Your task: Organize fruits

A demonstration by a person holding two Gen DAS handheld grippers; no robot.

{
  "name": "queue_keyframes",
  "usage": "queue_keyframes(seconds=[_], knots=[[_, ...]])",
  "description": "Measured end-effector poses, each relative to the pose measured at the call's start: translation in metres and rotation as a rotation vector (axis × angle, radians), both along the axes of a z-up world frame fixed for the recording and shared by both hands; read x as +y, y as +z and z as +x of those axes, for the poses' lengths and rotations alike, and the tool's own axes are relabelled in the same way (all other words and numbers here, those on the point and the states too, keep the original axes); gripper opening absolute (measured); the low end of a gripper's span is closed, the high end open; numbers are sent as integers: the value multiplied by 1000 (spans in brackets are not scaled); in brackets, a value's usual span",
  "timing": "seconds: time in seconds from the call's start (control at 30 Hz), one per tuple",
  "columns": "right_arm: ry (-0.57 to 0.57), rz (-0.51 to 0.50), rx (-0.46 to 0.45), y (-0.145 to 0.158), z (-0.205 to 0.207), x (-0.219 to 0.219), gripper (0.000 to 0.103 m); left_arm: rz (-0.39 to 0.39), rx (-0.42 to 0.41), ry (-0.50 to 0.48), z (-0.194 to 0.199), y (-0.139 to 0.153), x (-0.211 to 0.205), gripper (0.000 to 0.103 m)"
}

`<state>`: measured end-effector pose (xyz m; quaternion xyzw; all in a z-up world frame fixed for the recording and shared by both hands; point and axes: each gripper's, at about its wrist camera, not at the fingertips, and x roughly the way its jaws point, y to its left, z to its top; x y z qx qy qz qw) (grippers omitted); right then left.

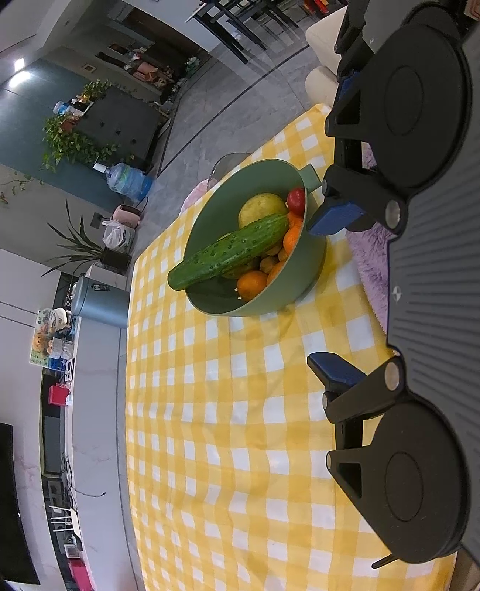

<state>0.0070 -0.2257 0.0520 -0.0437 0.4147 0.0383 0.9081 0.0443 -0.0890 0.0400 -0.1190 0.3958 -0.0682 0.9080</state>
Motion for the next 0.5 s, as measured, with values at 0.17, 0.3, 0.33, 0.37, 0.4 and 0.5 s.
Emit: queue_keyframes(seconds=[0.17,0.3,0.33,0.37,0.4,0.5], knots=[[2,-5,-2,2,-1,1,80,-2,-2,-5,-1,1,-1,85],[3,-14,-3,3,-1,2,80,1,-2,1,0,1,0,85],[5,-13,-3,3,-2,3,80,-1,-2,-4,0,1,0,85],[7,-11,-3,3,-2,3,80,-4,1,-7,0,0,0,85],[10,-8,-3,3,-2,3,80,-6,2,-8,1,0,0,85],[11,-4,0,2,-2,4,80,-1,3,-8,1,-1,0,85]])
